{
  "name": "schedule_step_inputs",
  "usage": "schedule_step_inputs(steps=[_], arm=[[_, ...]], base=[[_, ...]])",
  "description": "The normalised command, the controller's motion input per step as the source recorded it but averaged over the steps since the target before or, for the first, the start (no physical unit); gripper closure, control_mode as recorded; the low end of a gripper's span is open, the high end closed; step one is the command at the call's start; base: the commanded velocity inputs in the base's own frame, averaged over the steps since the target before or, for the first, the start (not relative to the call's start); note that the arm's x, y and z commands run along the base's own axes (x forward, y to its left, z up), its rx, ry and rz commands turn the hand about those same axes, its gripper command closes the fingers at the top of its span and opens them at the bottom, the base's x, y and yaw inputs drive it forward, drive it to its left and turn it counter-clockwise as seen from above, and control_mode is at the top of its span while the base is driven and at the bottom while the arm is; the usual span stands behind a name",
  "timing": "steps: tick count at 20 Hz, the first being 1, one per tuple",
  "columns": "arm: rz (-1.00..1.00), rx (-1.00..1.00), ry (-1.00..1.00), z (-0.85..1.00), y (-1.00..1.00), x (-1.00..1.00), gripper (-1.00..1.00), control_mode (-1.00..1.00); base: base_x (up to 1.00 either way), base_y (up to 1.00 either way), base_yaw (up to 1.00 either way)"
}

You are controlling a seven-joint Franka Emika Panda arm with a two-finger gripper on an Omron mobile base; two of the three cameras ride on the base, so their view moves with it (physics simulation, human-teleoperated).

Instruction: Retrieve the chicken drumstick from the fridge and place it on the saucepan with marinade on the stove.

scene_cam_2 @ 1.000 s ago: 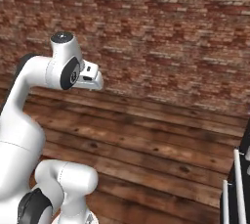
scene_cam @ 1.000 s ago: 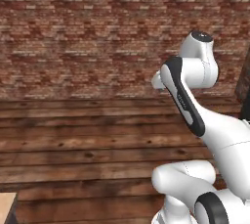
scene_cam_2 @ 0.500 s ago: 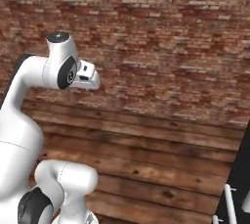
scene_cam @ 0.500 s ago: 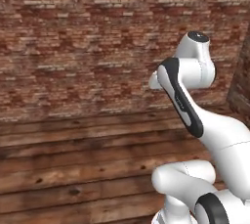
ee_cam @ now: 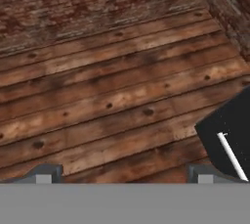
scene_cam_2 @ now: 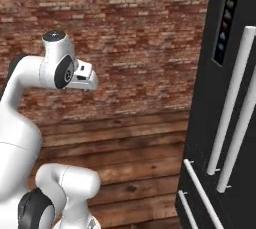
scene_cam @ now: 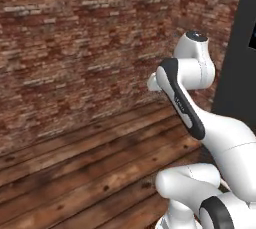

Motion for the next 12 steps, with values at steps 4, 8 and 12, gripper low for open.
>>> schedule_step_inputs(steps=[4,8,12], arm=[[0.00,0.00,0.00,0.00,0.00,0.00,-1.00,1.00],[0.00,0.00,0.00,0.00,0.00,0.00,-1.00,1.00],[0.00,0.00,0.00,0.00,0.00,0.00,-1.00,1.00]], base=[[-0.40,-0.14,-0.70],[-0.27,0.00,-0.74],[-0.39,0.12,-0.82]])
